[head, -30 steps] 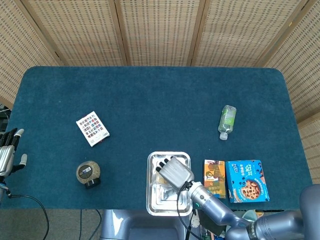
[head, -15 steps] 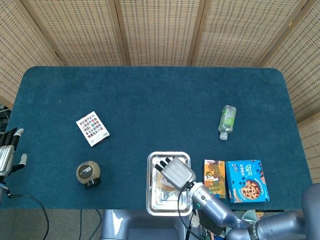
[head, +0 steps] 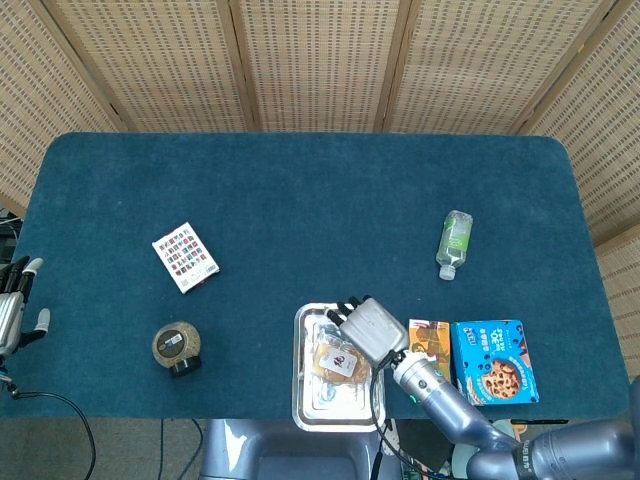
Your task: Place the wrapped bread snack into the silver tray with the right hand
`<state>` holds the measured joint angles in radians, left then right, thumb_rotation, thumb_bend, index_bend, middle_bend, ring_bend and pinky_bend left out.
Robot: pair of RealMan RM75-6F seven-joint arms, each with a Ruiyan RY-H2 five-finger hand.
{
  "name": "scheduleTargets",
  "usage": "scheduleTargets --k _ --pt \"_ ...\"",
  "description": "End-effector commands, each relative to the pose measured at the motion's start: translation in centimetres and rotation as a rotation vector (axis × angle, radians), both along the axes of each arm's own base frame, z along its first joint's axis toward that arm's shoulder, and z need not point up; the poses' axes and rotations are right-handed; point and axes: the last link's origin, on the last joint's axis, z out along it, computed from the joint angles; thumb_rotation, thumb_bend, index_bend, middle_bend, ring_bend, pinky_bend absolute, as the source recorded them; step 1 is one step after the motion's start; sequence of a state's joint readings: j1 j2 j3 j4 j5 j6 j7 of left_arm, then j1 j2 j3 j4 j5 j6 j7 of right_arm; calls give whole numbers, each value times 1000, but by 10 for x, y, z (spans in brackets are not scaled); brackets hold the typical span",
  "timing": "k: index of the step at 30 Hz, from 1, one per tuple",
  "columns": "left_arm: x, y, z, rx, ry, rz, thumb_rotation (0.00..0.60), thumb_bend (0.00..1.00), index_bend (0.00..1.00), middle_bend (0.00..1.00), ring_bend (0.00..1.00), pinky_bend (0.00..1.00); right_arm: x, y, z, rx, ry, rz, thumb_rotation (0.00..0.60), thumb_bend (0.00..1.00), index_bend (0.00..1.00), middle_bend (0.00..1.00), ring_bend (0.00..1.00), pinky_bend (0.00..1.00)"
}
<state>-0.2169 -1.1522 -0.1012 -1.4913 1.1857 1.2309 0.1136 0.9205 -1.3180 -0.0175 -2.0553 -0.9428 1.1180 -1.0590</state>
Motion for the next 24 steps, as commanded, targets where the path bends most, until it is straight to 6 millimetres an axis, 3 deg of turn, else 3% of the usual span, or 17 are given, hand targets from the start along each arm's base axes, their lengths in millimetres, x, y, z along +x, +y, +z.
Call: scheduleTargets --k 1,5,13,24 --pt "1 0 1 11 1 -9 600 499 0 0 0 0 -2 -8 21 -53 -28 8 600 222 118 226 272 498" --pt "1 -1 0 12 6 -13 600 499 0 0 0 0 -11 -16 44 -125 -62 33 600 223 118 226 272 491" --pt "3 1 -5 1 19 -6 600 499 0 0 0 0 -64 -30 120 -343 -197 1 600 222 118 226 272 483" --pt "8 2 -10 -10 37 -21 600 498 0 0 0 0 -128 -20 186 -519 -330 -97 600 223 118 225 272 469"
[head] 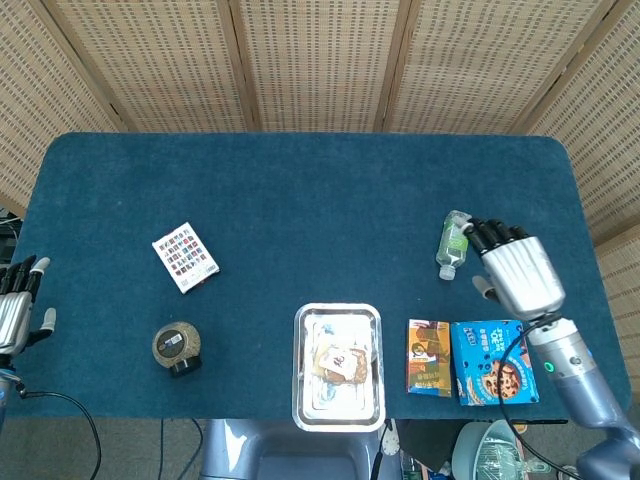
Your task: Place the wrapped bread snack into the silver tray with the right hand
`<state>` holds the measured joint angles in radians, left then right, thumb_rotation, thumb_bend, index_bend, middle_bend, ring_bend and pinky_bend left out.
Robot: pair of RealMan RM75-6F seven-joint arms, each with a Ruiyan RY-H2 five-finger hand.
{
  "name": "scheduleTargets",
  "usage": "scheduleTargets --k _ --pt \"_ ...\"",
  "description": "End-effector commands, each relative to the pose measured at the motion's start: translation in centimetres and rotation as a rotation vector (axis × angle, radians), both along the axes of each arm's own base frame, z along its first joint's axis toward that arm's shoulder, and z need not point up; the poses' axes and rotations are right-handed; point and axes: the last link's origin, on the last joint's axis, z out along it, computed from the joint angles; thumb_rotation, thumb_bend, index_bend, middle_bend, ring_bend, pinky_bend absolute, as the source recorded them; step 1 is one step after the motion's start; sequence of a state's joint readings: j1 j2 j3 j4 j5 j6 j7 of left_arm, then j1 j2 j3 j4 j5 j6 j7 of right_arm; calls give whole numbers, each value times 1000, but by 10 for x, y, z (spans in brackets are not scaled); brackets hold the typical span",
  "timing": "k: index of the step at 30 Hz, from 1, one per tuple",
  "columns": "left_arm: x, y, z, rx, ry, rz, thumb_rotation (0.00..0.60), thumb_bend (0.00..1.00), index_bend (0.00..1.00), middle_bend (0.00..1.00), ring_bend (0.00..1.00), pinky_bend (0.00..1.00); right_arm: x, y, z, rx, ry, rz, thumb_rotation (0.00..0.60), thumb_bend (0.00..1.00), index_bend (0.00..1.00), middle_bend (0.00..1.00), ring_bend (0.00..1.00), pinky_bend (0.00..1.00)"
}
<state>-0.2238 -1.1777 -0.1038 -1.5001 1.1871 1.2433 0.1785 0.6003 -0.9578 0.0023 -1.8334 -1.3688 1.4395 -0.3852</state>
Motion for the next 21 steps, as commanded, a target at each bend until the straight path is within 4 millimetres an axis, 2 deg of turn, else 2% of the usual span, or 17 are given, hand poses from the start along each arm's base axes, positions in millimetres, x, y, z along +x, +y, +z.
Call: scheduleTargets --k 1,5,11,21 --pt "1 0 -1 -1 7 -6 600 498 0 0 0 0 -31 8 26 -58 -41 -48 600 223 118 226 272 464" --pt "6 0 -3 -3 20 -26 600 498 0 0 0 0 -61 30 34 -56 -97 -120 600 223 118 226 272 442" --pt "7 0 -4 0 26 -35 600 499 0 0 0 0 -78 47 36 -86 -119 -136 600 223 118 226 269 427" --pt "9 -1 -6 0 33 -42 600 498 0 0 0 0 -100 58 34 -124 -135 -204 600 223 118 226 257 416"
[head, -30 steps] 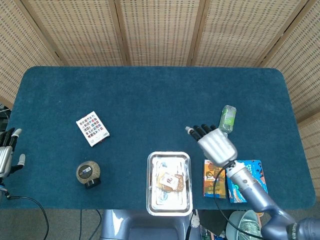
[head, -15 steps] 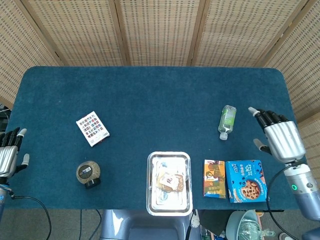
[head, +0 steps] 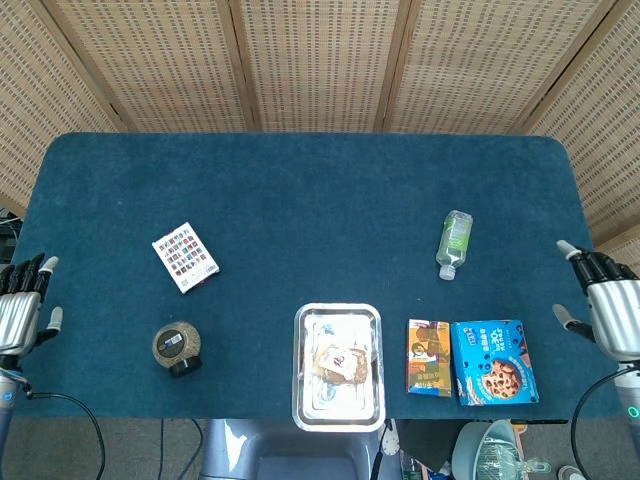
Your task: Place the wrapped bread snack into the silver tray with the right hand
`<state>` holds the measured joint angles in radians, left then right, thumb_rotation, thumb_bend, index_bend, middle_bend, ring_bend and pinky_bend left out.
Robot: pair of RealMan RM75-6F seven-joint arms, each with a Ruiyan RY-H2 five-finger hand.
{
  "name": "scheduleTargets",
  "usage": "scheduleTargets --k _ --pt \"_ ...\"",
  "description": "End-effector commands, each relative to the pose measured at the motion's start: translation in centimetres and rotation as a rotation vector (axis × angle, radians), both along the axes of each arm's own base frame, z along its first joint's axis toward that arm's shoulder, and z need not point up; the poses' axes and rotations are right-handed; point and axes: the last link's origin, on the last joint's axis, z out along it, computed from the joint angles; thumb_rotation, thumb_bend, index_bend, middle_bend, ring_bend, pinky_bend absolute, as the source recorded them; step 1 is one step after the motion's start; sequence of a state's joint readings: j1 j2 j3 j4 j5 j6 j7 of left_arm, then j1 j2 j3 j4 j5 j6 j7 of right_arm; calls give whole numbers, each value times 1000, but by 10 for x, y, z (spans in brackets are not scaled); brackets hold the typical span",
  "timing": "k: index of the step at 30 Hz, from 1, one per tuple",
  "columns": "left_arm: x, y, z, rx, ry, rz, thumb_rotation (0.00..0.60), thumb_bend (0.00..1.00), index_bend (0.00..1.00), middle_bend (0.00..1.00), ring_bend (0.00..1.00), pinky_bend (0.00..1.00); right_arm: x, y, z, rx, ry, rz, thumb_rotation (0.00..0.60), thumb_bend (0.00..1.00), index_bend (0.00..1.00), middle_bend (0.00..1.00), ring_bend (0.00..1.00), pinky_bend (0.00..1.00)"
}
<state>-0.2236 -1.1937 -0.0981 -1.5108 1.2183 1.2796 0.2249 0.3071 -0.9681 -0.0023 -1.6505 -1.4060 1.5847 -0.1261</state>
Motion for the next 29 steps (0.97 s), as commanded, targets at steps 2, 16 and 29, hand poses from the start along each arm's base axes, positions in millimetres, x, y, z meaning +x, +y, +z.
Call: scheduleTargets --k 2,16,29 --pt "1 0 0 2 1 -1 600 499 0 0 0 0 -5 2 0 -12 -21 -11 600 223 118 225 256 415" --pt "-1 -2 3 17 4 -1 600 498 0 0 0 0 -17 11 -3 -56 -48 -17 600 223 118 226 254 415" --pt "-1 -3 6 18 0 -12 600 499 0 0 0 0 -19 12 -9 -76 -40 -7 600 223 118 225 254 415"
